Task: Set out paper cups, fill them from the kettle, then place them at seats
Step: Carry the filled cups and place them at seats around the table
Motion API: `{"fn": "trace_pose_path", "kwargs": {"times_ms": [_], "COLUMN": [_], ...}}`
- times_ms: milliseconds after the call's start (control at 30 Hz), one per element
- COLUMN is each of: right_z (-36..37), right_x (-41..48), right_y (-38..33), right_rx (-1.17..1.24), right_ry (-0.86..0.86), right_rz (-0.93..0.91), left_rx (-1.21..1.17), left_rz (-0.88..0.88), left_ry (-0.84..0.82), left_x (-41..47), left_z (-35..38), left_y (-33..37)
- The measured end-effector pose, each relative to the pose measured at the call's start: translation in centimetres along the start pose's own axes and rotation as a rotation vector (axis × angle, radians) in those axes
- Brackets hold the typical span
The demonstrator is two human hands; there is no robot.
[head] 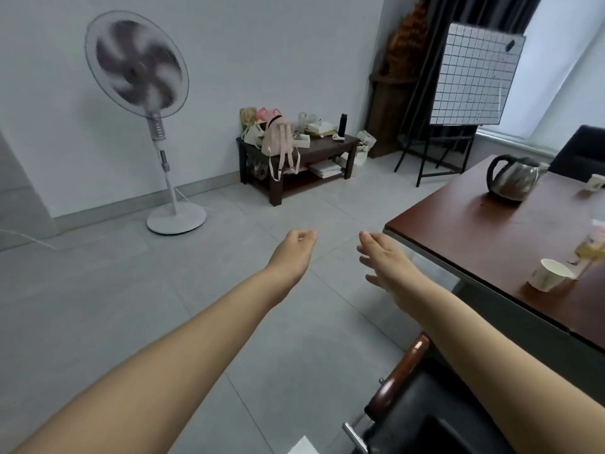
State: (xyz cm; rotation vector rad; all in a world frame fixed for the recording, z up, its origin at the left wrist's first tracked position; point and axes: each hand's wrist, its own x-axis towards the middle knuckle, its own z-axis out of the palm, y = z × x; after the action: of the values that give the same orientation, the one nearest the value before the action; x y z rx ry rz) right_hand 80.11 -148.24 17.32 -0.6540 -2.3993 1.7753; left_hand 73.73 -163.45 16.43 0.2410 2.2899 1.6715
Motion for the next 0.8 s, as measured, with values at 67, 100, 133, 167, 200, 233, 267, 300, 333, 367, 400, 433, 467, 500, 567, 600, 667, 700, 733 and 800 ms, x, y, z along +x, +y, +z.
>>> {"fn": "trace_pose_path", "kwargs": {"times_ms": [67,100,133,167,200,233,267,300,333,367,400,433,467,500,567,600,667,700,733,800], "right_z": [1.3,1.7,2.3,2.8,3.1,3.4,3.7,3.8,3.9,3.9,3.9,3.8,3.7,3.5,3.2,3.1,2.8,2.6,2.4,2.0], "right_x": [2.3,3.3,4.6,5.9,7.4,9.1,10.9,11.8,13.9,16.0,18.1,20.4,23.0,24.6,28.0,29.4,32.5,34.2,35.7,38.3], "right_y": [-0.5,-0.7,-1.0,-1.3,-1.5,-1.6,-1.8,-1.9,-2.0,-2.0,-2.2,-2.5,-2.9,-3.2,-3.9,-4.3,-5.0,-5.4,-5.7,-6.3], "right_rx": [0.009,0.017,0.027,0.034,0.037,0.036,0.037,0.03,0.035,0.04,0.044,0.056,0.081,0.102,0.132,0.133,0.137,0.14,0.145,0.14], "right_ry": [0.011,0.015,0.02,0.03,0.044,0.06,0.071,0.072,0.082,0.098,0.118,0.138,0.161,0.178,0.206,0.213,0.23,0.24,0.249,0.257], "right_rz": [0.016,0.026,0.039,0.05,0.054,0.053,0.052,0.052,0.052,0.047,0.049,0.057,0.075,0.09,0.117,0.123,0.129,0.136,0.139,0.138], "left_rx": [0.011,0.012,0.011,0.007,0.001,-0.004,-0.013,-0.019,-0.018,-0.014,-0.015,-0.013,-0.012,-0.007,-0.006,-0.008,-0.009,-0.01,-0.008,-0.009], "left_rz": [-0.007,-0.01,-0.015,-0.019,-0.024,-0.024,-0.022,-0.019,-0.012,0.005,0.009,0.01,0.005,-0.003,-0.012,-0.013,-0.019,-0.025,-0.022,-0.008], "left_ry": [-0.015,-0.023,-0.035,-0.045,-0.056,-0.069,-0.082,-0.095,-0.111,-0.123,-0.125,-0.13,-0.143,-0.158,-0.183,-0.193,-0.215,-0.228,-0.237,-0.251], "left_x": [2.6,3.7,5.3,6.9,8.7,10.6,12.6,13.6,16.0,18.2,20.6,23.1,25.9,27.6,31.7,33.3,37.0,39.2,40.9,44.1], "left_z": [-1.0,-1.3,-1.7,-1.9,-2.1,-2.2,-2.2,-2.2,-2.2,-2.1,-2.1,-2.0,-1.9,-1.8,-1.6,-1.5,-1.1,-0.8,-0.6,-0.2], "left_y": [-0.5,-0.6,-0.6,-0.6,-0.7,-0.8,-0.7,-0.6,-0.4,-0.2,0.1,0.5,1.0,1.3,2.0,2.2,3.0,3.4,3.9,4.9]}}
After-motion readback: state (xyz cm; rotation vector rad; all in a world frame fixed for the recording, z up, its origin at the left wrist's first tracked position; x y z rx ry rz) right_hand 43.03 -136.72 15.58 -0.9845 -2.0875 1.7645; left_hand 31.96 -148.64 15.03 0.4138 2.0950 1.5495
